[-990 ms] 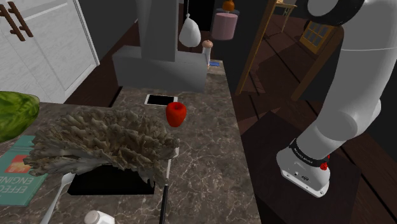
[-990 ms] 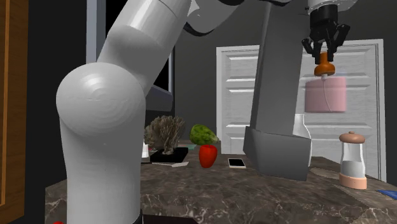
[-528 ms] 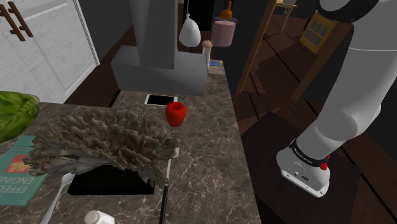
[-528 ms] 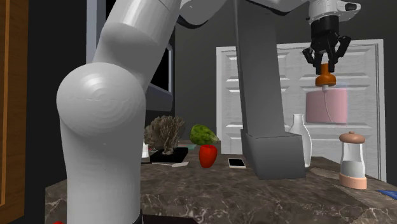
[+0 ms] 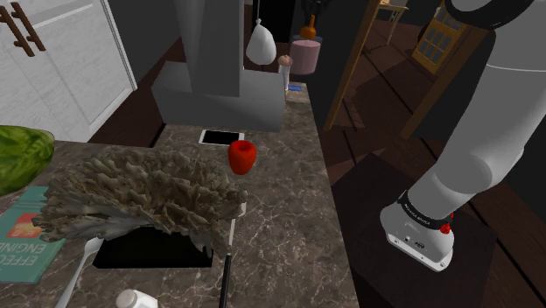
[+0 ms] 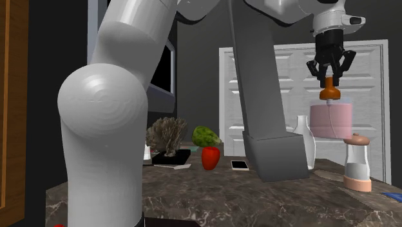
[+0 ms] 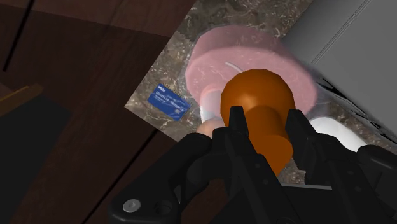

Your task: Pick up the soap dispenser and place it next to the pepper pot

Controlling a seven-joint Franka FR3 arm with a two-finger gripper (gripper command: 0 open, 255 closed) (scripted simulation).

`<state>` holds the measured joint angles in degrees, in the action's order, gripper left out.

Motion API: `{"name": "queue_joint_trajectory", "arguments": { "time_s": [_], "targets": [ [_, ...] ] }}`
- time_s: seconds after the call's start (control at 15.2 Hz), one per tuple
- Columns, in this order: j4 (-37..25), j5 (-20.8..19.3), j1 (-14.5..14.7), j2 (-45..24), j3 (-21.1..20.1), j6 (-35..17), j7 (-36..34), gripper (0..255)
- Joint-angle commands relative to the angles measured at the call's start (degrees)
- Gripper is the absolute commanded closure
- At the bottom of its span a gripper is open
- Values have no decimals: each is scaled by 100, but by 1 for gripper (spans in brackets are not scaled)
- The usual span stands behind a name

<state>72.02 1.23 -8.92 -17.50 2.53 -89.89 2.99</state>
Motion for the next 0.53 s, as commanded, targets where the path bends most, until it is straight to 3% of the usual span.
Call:
{"name": "queue_joint_trajectory", "arguments": {
  "time_s": [0.0,0.46],
  "targets": [
    [261,-3,2,69,1,-198,3,255],
    [966,-7,10,181,-1,-790,7,255]
  ]
}}
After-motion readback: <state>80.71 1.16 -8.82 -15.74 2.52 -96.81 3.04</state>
